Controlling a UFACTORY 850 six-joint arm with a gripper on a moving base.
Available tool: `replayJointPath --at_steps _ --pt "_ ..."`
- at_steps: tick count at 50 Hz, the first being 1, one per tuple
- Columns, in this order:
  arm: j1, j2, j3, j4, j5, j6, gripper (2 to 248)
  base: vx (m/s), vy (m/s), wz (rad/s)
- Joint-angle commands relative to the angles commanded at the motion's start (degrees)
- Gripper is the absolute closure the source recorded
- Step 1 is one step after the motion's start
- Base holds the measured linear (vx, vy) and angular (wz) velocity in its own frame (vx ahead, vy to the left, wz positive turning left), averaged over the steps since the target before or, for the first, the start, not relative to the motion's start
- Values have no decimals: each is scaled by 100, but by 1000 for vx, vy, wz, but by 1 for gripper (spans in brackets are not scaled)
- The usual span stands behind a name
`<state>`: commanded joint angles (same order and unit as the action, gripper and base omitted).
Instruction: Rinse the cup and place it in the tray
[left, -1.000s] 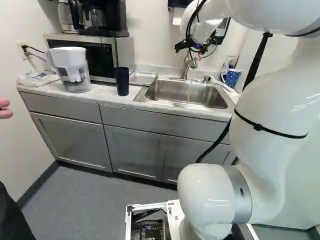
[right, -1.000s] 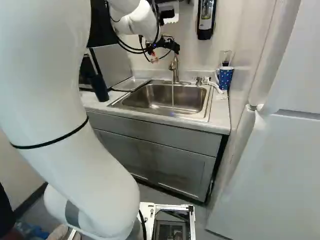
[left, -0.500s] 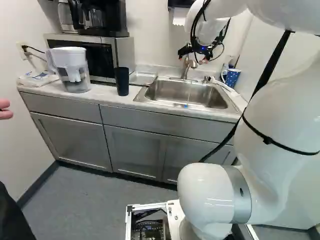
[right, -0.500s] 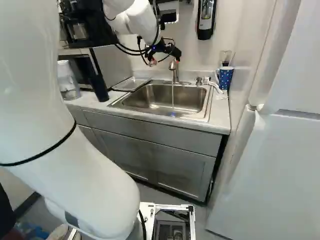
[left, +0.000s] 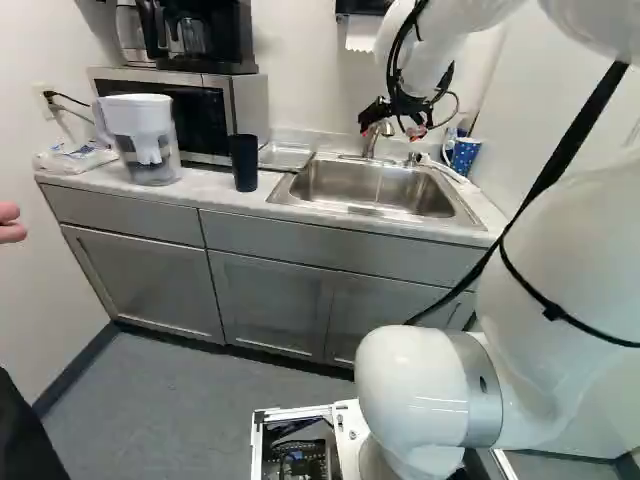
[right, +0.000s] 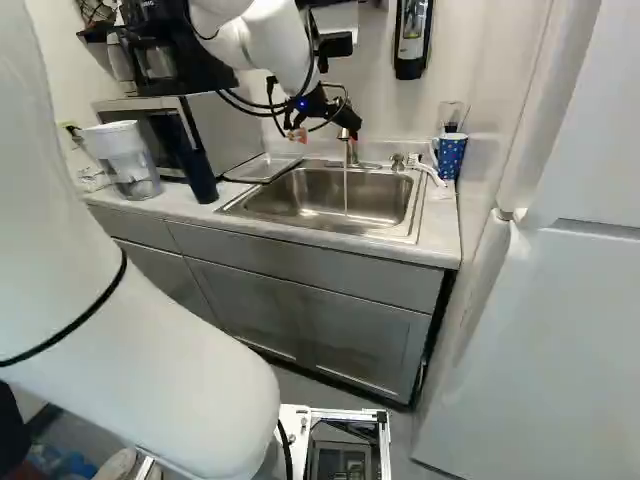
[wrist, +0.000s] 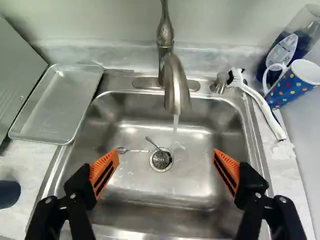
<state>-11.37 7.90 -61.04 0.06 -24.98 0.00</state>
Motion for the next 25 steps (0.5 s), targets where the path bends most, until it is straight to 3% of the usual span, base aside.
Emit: replayJointPath --at_steps 25 --pt "13 83 76 0 -112 0 3 0 0 0"
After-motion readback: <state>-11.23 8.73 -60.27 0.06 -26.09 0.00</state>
